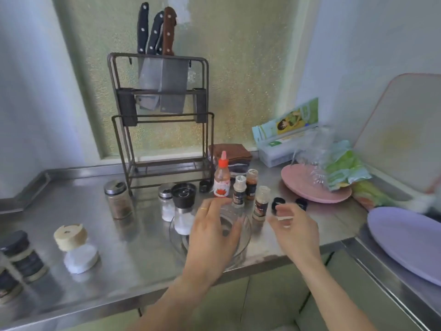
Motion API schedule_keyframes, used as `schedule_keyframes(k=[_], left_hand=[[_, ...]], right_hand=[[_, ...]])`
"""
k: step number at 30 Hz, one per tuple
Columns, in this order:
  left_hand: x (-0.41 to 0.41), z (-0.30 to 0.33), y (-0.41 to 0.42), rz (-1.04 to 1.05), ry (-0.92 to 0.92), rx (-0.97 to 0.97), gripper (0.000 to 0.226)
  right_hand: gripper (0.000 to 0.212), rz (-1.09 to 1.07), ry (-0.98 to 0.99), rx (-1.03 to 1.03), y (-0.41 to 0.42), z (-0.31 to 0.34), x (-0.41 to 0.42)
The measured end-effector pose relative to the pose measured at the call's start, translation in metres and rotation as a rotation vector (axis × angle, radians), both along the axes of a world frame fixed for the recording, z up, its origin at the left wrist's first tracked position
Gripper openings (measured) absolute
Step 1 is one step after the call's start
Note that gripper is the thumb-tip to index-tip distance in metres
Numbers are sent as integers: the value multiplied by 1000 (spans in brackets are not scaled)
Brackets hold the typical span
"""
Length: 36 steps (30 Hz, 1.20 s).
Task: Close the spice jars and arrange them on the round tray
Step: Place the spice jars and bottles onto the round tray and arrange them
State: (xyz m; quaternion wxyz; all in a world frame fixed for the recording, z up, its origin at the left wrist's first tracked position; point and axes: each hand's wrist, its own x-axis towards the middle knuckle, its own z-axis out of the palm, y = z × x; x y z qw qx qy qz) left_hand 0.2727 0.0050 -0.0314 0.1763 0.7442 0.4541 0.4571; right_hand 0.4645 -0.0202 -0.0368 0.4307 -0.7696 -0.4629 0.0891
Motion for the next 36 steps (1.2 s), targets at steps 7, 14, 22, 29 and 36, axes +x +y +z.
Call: schedule_keyframes(k=[7, 14, 22, 29, 36], left_hand=[[84, -8, 33, 23, 51, -259, 61], [121, -14, 74, 84, 120, -360, 65], [132, -19, 84, 83, 116, -381, 44], [124, -2, 67, 49, -44, -280, 35], [99, 13, 35, -49, -340, -327, 37]], right_hand=[[44, -135, -127, -103, 36, -4, 99], [71, 167, -464, -544, 86, -11, 147], [40, 254, -540, -533, 97, -15, 157], [20, 126, -40, -57, 72, 41, 123], [20, 526, 428, 181, 27, 111, 52]])
